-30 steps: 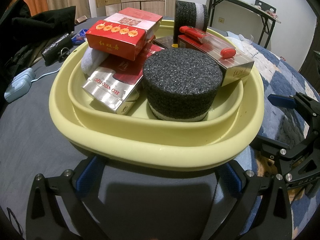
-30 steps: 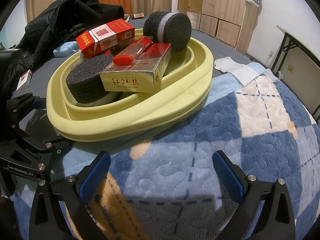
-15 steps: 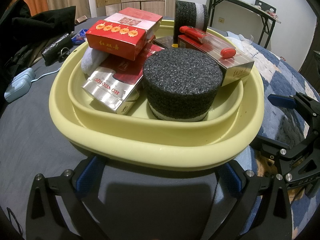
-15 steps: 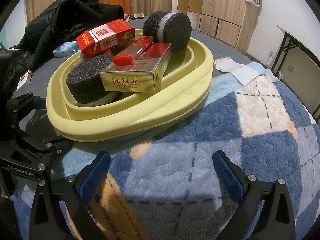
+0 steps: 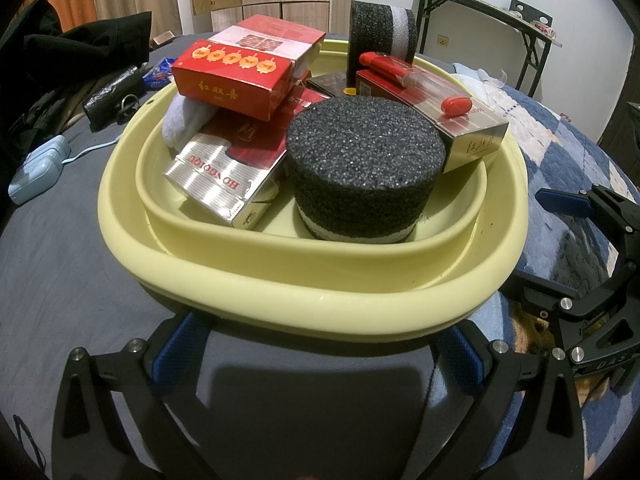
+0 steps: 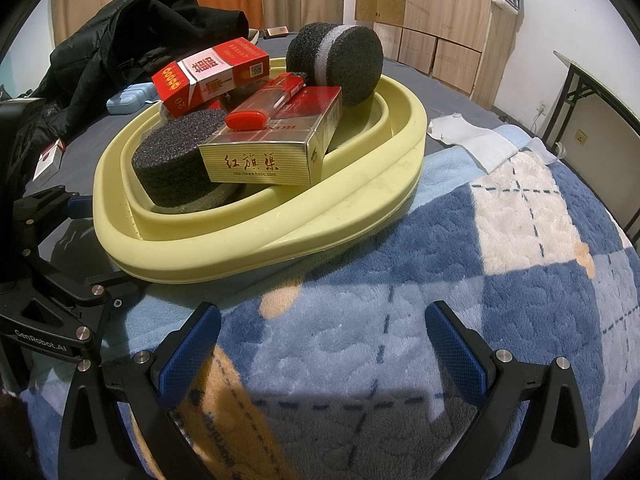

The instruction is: Organize rigid objects

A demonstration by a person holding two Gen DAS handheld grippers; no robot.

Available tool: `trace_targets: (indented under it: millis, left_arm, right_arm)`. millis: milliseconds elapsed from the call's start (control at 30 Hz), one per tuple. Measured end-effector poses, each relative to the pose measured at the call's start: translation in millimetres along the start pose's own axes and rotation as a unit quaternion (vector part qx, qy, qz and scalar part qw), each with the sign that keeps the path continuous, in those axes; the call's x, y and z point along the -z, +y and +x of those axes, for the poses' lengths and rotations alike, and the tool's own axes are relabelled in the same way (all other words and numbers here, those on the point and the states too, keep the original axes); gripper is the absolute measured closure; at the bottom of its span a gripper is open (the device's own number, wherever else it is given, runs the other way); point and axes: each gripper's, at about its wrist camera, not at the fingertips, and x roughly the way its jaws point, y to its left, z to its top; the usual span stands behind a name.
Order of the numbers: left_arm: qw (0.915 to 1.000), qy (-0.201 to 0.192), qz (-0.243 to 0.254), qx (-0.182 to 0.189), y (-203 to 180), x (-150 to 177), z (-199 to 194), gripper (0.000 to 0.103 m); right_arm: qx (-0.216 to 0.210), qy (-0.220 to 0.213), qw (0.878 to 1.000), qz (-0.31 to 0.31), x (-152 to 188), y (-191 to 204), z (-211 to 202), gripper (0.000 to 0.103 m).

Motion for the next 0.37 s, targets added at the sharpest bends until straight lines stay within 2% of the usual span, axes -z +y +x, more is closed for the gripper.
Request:
trace_targets:
  millis: [367]
  left_arm:
    - [1.0000, -0.001, -0.001, 0.002, 0.3, 0.2, -0.3, 0.000]
  right_arm:
    - [0.000, 0.000, 1.000, 0.000, 0.0, 0.1, 0.0, 0.000]
